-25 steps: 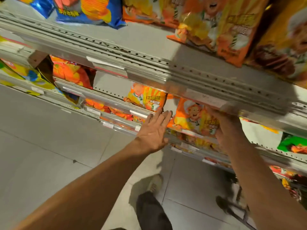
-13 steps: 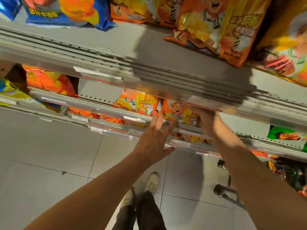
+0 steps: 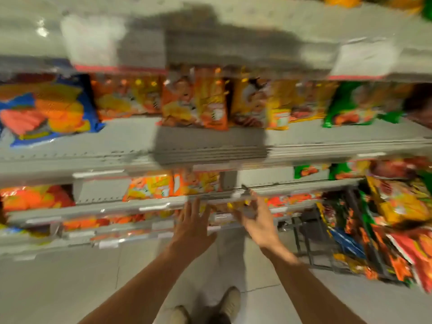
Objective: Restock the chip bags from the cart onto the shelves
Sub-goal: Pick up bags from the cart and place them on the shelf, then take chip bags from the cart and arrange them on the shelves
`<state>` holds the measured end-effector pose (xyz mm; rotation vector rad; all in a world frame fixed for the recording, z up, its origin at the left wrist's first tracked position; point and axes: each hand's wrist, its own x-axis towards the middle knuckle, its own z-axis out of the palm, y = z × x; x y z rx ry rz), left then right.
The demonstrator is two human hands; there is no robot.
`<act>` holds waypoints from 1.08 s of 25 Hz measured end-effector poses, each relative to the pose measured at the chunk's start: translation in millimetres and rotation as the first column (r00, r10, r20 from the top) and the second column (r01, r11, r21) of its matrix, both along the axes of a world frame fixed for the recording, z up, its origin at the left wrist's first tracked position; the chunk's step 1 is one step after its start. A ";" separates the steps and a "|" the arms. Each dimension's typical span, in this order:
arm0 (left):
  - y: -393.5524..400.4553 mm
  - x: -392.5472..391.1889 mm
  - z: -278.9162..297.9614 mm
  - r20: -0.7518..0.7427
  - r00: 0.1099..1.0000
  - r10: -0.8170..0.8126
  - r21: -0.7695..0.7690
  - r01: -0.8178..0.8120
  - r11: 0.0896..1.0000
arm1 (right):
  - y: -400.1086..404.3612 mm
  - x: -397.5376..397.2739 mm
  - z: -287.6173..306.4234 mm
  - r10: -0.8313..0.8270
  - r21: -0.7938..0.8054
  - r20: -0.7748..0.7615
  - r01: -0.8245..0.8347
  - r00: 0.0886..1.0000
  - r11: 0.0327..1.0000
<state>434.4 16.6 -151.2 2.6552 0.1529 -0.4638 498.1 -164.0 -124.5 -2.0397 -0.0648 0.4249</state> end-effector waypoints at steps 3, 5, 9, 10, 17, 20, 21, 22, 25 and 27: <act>-51.9 21.2 7.6 0.051 0.984 -0.170 -0.004 0.170 0.985 | -92.1 -8.7 22.5 -0.225 -0.017 -0.079 0.224 0.971 0.974; -95.8 50.1 11.5 0.095 0.956 -0.278 -0.031 0.282 0.959 | -159.5 -7.7 39.5 -0.363 0.001 -0.044 0.363 0.931 0.932; -188.0 114.0 31.3 0.170 0.901 -0.398 -0.031 0.409 0.912 | -277.0 2.4 59.8 -0.563 0.022 0.033 0.563 0.825 0.826; -220.0 132.5 38.1 0.184 0.902 -0.391 -0.063 0.408 0.911 | -308.5 7.2 59.9 -0.614 0.034 0.038 0.613 0.788 0.789; -442.3 233.8 63.1 0.168 0.875 -0.454 -0.198 0.481 0.854 | -500.6 45.6 47.9 -0.788 0.091 -0.031 0.787 0.615 0.610; -524.0 276.4 74.1 0.118 0.886 -0.449 -0.243 0.464 0.852 | -572.7 74.4 48.2 -0.806 0.078 -0.062 0.808 0.588 0.584; -547.2 290.3 77.7 0.111 0.887 -0.449 -0.248 0.462 0.851 | -593.5 84.9 49.5 -0.815 0.075 -0.075 0.819 0.574 0.569; -566.7 303.0 81.4 0.107 0.885 -0.453 -0.246 0.465 0.851 | -611.8 95.4 51.2 -0.826 0.082 -0.089 0.831 0.557 0.551; -618.5 338.7 82.6 0.039 0.903 -0.428 -0.279 0.421 0.863 | -661.4 130.6 49.3 -0.837 0.070 -0.116 0.845 0.535 0.530; -649.3 360.0 80.4 -0.092 0.943 -0.319 -0.416 0.255 0.873 | -686.5 156.2 46.8 -0.844 0.075 -0.118 0.853 0.523 0.517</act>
